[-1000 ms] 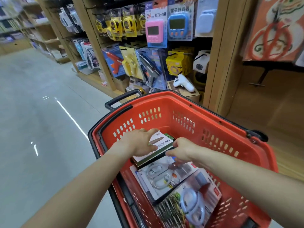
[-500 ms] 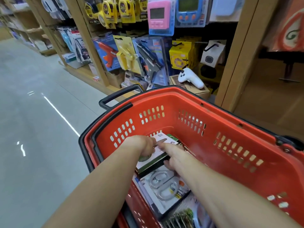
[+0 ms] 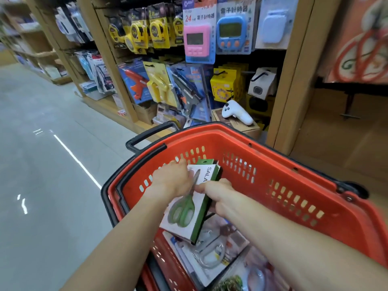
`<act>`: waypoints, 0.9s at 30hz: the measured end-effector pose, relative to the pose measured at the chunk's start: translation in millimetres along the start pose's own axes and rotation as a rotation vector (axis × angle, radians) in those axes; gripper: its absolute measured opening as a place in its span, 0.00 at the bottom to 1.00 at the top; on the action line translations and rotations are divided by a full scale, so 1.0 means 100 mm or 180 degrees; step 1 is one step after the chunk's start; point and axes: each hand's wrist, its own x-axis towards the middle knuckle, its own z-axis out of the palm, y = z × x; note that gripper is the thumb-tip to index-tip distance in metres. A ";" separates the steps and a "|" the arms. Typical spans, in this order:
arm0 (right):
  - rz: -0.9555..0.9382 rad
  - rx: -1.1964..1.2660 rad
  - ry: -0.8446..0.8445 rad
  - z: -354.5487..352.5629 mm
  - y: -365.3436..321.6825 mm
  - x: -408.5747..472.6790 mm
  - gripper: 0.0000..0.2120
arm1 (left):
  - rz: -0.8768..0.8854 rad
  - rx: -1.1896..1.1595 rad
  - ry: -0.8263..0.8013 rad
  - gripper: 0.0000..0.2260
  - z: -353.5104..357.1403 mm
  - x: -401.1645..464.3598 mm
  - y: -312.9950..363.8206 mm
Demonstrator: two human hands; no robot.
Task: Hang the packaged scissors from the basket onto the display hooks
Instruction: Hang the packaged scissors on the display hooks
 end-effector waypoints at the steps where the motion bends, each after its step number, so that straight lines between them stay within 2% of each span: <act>1: -0.0082 -0.0073 -0.0141 -0.08 -0.08 -0.12 0.29 | 0.0005 -0.0194 0.0139 0.22 -0.05 -0.05 0.02; 3: -0.0271 -0.0189 -0.0394 -0.30 -0.27 -0.40 0.25 | -0.0008 -0.0709 0.0283 0.26 -0.18 -0.19 0.09; 5: -0.0547 -0.0218 -0.0515 -0.58 -0.50 -0.70 0.22 | 0.0003 -0.1538 0.0302 0.27 -0.35 -0.33 0.19; 6: -0.0715 -0.0212 -0.0557 -0.73 -0.63 -0.87 0.19 | 0.0063 -0.2101 0.0262 0.26 -0.46 -0.40 0.28; 8: -0.1107 -0.0119 -0.0556 -1.01 -0.90 -1.20 0.14 | 0.0344 -0.3265 -0.0067 0.17 -0.72 -0.51 0.52; 9: -0.1321 -0.0058 -0.0505 -1.15 -1.03 -1.34 0.14 | 0.0512 -0.3757 -0.0293 0.13 -0.84 -0.55 0.65; 11: -0.1785 -0.0059 -0.0283 -1.43 -1.25 -1.55 0.23 | 0.0810 -0.4384 -0.0410 0.13 -1.09 -0.58 0.91; 13: -0.2218 -0.0241 -0.0009 -1.71 -1.41 -1.75 0.26 | 0.1036 -0.4559 -0.0247 0.16 -1.31 -0.60 1.17; 18: -0.2958 -0.0409 0.0499 -2.36 -1.60 -2.14 0.14 | 0.1657 -0.4705 -0.0174 0.22 -1.54 -0.76 1.84; 22: -0.3002 -0.0601 0.0667 -2.78 -1.62 -2.25 0.25 | 0.1821 -0.4916 0.0040 0.23 -1.43 -0.88 2.25; 25: -0.2941 -0.0640 0.0700 -3.02 -1.60 -2.31 0.24 | 0.1972 -0.4950 0.0172 0.18 -1.31 -0.93 2.41; 27: -0.2875 -0.0704 0.0653 -3.17 -1.59 -2.35 0.24 | 0.1878 -0.5013 0.0185 0.15 -1.26 -0.93 2.46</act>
